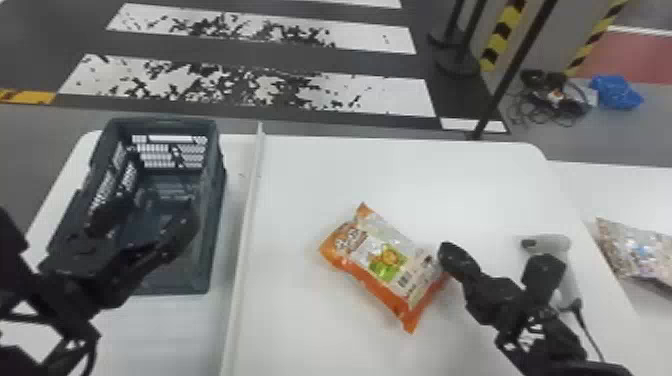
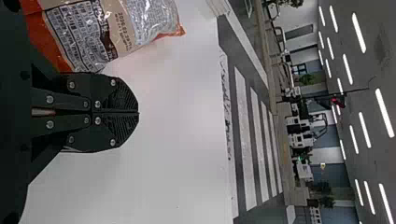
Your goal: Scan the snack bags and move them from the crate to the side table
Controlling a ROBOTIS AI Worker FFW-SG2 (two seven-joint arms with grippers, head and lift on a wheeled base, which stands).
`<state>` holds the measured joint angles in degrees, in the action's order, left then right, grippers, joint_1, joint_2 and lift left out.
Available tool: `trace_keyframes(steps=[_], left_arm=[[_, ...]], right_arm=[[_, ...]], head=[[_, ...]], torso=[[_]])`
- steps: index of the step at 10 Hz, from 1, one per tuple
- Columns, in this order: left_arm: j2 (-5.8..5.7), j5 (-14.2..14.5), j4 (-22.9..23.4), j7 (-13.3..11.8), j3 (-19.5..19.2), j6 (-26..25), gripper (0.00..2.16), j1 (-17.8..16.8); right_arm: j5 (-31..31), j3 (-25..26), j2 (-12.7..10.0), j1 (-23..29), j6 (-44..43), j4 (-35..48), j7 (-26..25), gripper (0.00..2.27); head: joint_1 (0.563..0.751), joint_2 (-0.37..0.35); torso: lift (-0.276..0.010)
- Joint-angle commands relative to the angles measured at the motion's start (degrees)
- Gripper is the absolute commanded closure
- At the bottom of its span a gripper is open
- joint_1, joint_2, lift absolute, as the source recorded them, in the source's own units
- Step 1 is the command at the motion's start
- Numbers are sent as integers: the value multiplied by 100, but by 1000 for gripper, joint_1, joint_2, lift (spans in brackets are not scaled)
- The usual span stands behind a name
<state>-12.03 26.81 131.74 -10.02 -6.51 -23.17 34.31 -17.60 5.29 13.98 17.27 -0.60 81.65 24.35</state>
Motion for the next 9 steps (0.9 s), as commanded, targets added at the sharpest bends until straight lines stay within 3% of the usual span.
trace_keyframes(steps=[1, 3, 5, 7, 9], left_arm=[[17, 9, -8, -35, 0, 0, 66, 23], [61, 17, 1, -114, 18, 18, 66, 23], [70, 9, 1, -114, 70, 18, 66, 14], [70, 9, 28, -141, 88, 18, 66, 49], [105, 0, 80, -149, 88, 18, 66, 84]], right_arm=[[-42, 16, 0, 250, 179, 255, 35, 2243], [-139, 147, -176, 874, -14, 747, 87, 2246], [-218, 350, -308, 1173, -225, 1160, 79, 2246], [-438, 543, -352, 1305, -155, 1899, 79, 2246], [-429, 376, -361, 1270, 232, 2417, 52, 2246]], head=[[695, -110], [695, -106], [695, -107], [695, -126], [695, -127]], torso=[[-87], [-87], [-87], [-87], [-87]])
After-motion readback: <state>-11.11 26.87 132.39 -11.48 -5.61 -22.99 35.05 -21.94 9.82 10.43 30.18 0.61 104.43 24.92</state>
